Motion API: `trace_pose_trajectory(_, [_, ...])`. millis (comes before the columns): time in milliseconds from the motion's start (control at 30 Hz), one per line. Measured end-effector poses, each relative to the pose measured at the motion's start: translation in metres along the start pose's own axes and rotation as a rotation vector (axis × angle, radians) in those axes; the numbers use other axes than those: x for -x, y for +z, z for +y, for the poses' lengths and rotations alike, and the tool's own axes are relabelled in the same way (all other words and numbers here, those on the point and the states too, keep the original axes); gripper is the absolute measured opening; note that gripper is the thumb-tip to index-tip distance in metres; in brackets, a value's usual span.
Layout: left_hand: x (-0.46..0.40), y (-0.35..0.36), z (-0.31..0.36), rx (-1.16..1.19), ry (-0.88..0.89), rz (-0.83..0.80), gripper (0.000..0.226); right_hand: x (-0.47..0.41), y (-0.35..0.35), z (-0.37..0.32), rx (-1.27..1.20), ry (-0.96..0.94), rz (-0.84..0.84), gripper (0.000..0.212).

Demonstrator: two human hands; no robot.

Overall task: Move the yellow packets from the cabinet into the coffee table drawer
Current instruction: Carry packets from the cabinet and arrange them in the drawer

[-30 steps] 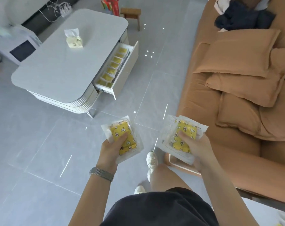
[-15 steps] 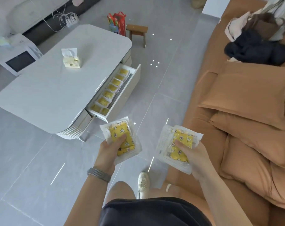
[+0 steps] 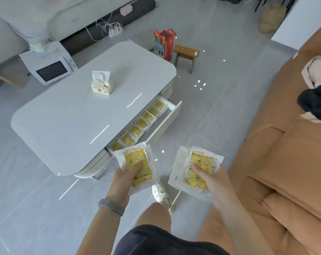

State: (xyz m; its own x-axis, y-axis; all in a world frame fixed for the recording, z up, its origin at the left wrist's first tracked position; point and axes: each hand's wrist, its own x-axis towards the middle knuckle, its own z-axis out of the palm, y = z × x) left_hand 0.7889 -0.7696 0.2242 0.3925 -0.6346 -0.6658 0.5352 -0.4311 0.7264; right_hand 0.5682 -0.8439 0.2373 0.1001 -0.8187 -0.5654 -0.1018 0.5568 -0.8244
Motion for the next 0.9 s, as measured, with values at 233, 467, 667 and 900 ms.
trace_pose_trajectory(233, [-0.096,0.059,0.058,0.025,0.017,0.069,0.011,-0.122,0.015,-0.069,0.036,0.027,-0.053,0.022])
trace_pose_trajectory(467, [-0.154,0.090,0.079,0.056,-0.014,0.171,0.021,-0.216,0.020,-0.099,0.116,0.080,-0.135,0.026])
trace_pose_trajectory(667, [-0.219,0.092,0.044,0.119,0.002,0.315,0.014,-0.319,0.037,-0.078,0.261,0.098,-0.300,0.036])
trace_pose_trajectory(900, [-0.321,0.054,-0.051,0.169,0.085,0.496,0.048,-0.441,0.089,0.001,0.289,0.009,-0.435,0.074])
